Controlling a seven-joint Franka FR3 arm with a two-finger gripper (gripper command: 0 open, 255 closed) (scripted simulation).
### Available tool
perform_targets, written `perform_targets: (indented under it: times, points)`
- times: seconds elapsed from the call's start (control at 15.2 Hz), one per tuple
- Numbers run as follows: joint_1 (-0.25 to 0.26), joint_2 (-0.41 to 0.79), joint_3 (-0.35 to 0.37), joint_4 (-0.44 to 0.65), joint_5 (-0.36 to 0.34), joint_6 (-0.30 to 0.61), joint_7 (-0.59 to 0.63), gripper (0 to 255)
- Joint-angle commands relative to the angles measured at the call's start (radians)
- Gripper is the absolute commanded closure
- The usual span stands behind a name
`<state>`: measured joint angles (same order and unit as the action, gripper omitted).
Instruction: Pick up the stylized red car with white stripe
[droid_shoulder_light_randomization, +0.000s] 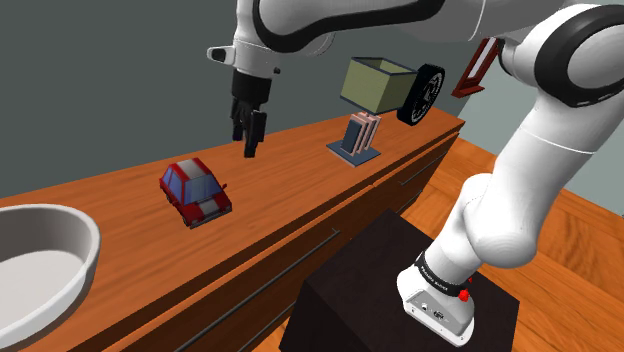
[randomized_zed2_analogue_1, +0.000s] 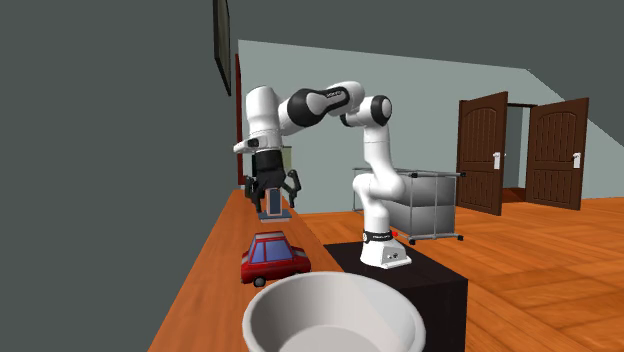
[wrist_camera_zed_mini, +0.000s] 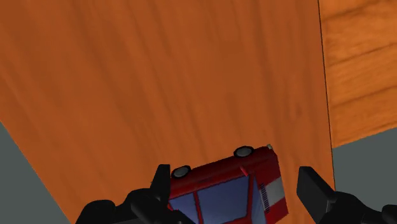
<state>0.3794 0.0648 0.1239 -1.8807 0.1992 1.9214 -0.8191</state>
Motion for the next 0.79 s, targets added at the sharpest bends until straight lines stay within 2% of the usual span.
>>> perform_targets:
  times: [0.0,0.2,0.73]
  points:
    - [0.021,0.033,0.022,0.013,-0.003,0.005,-0.047,0]
    - [0.048,0.082,0.051,0.042,-0.013,0.007,-0.101,0]
    - [0.051,0.113,0.052,-0.022,-0.012,0.100,-0.115,0]
